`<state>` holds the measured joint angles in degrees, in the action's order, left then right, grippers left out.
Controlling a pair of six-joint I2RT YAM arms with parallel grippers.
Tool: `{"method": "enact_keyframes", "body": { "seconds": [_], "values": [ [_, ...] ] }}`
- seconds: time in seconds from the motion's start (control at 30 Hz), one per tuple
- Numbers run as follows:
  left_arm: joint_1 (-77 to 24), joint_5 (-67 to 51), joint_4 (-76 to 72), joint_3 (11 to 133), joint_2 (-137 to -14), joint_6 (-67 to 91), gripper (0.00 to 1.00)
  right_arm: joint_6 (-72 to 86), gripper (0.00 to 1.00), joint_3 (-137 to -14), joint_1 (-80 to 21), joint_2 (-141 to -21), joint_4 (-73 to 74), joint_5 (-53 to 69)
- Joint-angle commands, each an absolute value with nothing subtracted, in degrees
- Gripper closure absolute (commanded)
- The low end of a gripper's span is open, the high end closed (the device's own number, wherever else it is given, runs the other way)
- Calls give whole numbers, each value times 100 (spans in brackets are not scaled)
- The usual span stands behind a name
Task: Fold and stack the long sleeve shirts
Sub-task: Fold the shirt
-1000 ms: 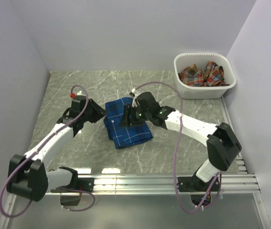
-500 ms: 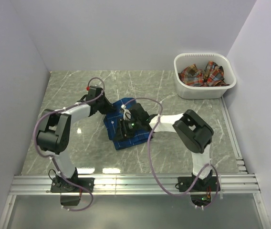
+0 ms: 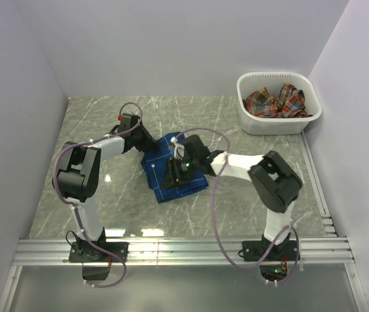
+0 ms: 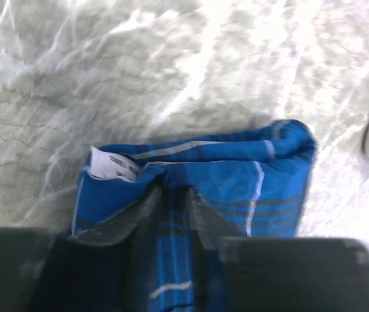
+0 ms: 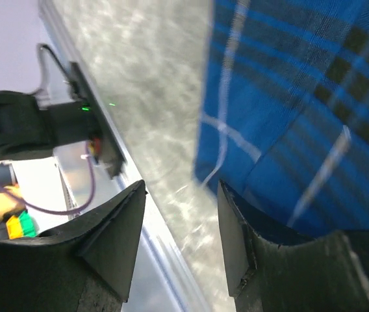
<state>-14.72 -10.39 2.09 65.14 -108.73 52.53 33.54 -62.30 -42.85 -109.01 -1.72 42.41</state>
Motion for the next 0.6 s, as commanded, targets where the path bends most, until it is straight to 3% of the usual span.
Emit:
{"method": "enact_keyframes", "body": {
  "seconds": [0.0, 0.2, 0.37, 0.57],
  "values": [
    [-1468, -1107, 263, 6812, -10091, 5063, 68, 3068, 44, -6390, -3982, -9951, 184, 4175],
    [-1739, -906, 544, 6285, -8966, 5168, 47, 2821, 44, -6135, -3367, -9615, 448, 4324],
    [-2214, -975, 475, 5275, -8359, 5370, 49, 2971, 45, -5424, -3085, -9949, -165, 4711],
    [-2522, -1344, -332, 4106, -8524, 5862, 56, 3260, 46, -4747, -2760, -10617, -895, 4896]
  ]
}}
